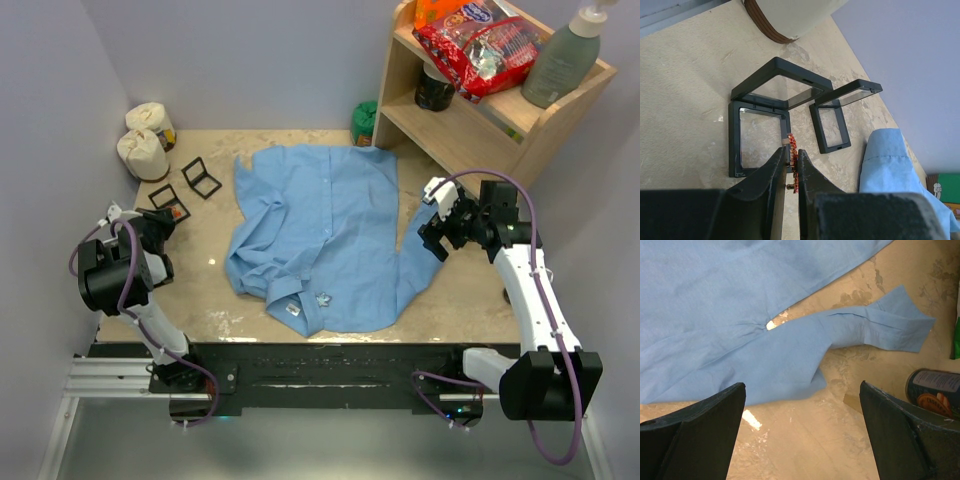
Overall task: Remove the brooch from the garment
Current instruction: Place the brooch in the brooch box.
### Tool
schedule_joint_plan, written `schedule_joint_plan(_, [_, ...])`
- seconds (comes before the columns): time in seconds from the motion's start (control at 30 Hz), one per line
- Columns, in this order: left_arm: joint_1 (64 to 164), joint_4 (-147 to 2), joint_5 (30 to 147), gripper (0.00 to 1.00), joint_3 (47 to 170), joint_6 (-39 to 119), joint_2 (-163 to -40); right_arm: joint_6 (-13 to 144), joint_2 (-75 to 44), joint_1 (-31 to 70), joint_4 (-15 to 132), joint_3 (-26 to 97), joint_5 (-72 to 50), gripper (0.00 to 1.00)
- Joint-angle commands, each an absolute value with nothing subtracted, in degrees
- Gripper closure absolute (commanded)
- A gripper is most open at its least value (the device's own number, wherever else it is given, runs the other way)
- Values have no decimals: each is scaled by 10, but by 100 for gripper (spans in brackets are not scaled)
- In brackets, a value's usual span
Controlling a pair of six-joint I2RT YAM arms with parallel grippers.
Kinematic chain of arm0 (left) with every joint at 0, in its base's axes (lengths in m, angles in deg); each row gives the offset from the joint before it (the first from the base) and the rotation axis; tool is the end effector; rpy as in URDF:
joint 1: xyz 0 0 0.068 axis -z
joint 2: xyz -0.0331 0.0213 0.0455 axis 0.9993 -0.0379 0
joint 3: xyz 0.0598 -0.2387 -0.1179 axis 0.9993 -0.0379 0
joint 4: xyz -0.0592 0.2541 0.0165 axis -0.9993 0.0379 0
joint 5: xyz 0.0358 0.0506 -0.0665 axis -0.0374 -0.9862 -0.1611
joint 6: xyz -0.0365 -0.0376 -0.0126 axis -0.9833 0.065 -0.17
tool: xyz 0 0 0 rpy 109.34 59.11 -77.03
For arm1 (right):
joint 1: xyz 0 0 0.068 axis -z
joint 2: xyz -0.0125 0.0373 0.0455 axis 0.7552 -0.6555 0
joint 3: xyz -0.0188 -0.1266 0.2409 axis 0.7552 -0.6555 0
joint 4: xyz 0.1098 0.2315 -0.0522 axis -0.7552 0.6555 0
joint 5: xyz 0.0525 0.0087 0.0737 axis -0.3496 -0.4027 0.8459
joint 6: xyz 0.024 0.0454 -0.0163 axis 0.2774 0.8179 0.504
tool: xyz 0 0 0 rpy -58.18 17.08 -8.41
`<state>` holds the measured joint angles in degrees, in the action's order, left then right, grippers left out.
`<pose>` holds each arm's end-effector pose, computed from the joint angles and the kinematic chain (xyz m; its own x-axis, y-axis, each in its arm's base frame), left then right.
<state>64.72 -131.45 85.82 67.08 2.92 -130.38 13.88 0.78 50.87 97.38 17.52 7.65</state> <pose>0.2938 0.1215 0.1287 0.0909 -0.7680 -0.6340 -0.3496 0.5715 -0.7424 0.2322 0.0086 0.3037 -0.3234 -0.6173 -0.7172 -0.7106 0.6589 -0.2467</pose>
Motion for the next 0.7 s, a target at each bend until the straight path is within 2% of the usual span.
schedule_joint_plan(0.0, [649, -1387, 850, 100, 674, 49, -1316, 139, 20, 510, 973, 177, 97, 1])
schedule_joint_plan(0.67, [654, -1356, 810, 100, 671, 53, -1323, 135, 3, 510, 985, 192, 100, 1])
